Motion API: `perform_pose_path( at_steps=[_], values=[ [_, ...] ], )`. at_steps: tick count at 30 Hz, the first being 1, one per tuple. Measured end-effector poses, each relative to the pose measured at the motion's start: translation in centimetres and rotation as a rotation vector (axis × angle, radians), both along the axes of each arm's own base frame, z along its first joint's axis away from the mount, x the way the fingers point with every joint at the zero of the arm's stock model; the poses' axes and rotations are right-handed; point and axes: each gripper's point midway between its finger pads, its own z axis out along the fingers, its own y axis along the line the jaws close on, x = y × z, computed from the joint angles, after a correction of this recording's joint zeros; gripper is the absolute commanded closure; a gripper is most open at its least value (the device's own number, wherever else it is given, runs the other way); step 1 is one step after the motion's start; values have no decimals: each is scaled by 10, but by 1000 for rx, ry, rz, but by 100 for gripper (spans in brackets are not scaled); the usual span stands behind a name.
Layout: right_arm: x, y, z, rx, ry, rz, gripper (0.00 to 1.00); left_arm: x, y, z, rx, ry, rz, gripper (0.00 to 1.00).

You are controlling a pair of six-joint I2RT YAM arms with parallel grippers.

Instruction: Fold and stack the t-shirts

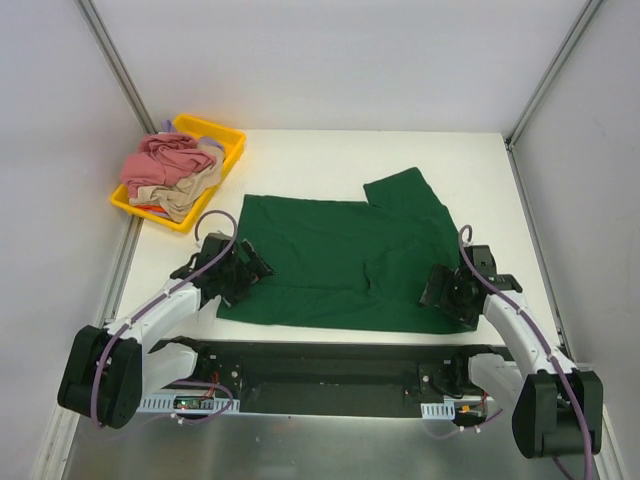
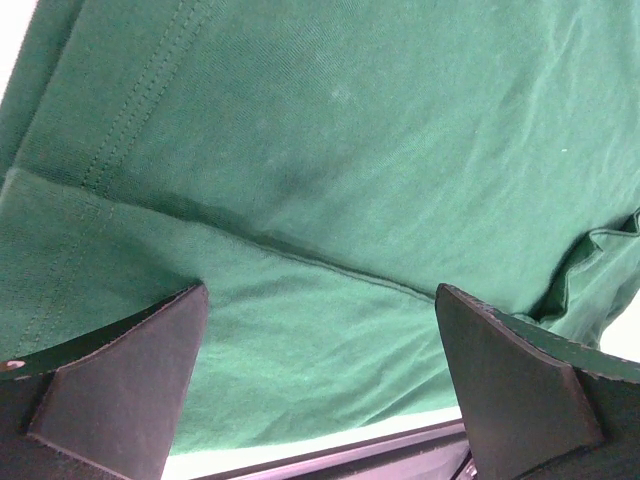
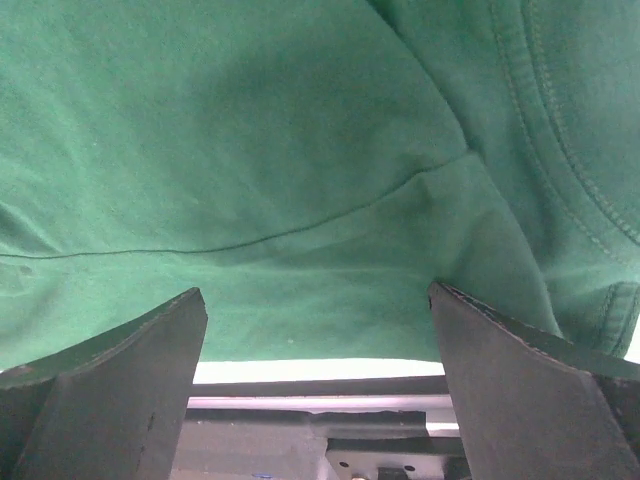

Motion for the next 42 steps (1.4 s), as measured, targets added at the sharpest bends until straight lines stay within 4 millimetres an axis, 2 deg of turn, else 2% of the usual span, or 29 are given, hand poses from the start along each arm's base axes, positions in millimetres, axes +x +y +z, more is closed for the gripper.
perform_pose_path(
  at_steps=[12,17,19,22,26,28,31,34,37,39,42],
  values=[
    [-5,-4,1,-14,6,-38,4,-23,1,0,-18,36,22,1],
    [0,-3,17,-5,-64,-50,4,-25,6,8,26,69,5,1],
    [10,-3,35,1,-116,-50,4,-18,8,20,50,53,-1,1],
    [37,-2,70,7,-238,-52,4,6,8,50,86,-20,-7,1],
    [76,-5,114,-10,-411,-68,4,61,8,104,158,-154,-8,1],
    [97,-11,129,-40,-472,-88,4,84,8,116,198,-176,-6,1],
    [133,-18,143,-89,-503,-99,4,133,9,130,272,-185,-1,6],
    [171,-20,150,-128,-509,-81,4,181,19,128,344,-162,27,11],
    [208,-21,157,-159,-533,-56,4,217,36,112,430,-102,64,16],
    [230,-22,157,-177,-539,-39,4,232,46,95,488,-47,76,21],
    [249,-21,151,-190,-532,-23,4,244,57,71,542,27,80,29]
  ],
)
